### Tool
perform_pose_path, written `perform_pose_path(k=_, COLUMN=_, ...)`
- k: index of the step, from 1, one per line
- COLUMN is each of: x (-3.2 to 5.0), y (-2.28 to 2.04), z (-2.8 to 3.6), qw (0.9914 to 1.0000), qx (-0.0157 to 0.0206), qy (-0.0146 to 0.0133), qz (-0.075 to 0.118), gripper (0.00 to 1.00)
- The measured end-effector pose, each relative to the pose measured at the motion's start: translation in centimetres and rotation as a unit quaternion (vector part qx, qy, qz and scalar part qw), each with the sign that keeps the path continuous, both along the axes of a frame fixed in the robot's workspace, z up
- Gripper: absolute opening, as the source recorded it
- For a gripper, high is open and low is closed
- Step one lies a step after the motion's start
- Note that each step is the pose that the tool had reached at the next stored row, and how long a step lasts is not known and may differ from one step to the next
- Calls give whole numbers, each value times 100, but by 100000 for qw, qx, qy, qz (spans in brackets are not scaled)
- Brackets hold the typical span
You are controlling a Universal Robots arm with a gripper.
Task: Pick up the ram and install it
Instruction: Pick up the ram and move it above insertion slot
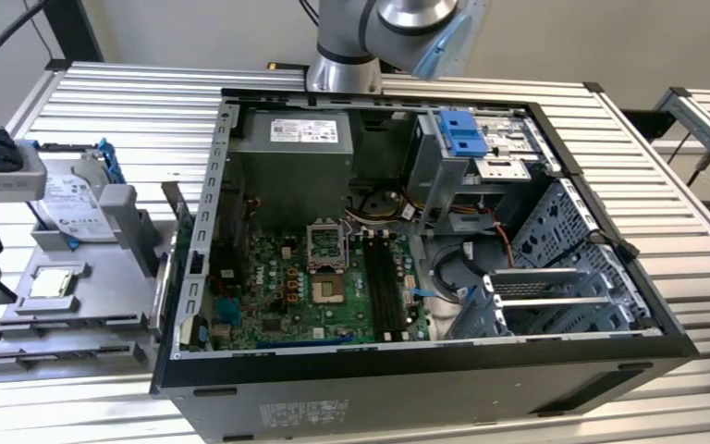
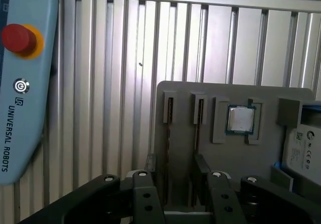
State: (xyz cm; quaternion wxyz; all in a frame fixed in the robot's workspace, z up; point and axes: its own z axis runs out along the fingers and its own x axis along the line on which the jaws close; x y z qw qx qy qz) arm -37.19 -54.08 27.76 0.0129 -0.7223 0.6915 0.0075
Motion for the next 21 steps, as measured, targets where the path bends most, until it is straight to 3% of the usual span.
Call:
perform_pose_path(k=6, x=25, y=0, z=-108, qw=100000, qx=-6, qy=-3, qz=-202, gripper=100)
perform_pose_path(k=10, x=29, y=2, z=-168, qw=99988, qx=-56, qy=3, qz=-1565, gripper=100)
perform_pose_path(k=21, x=30, y=24, z=-356, qw=99981, qx=-1182, qy=-10, qz=-1580, gripper=100)
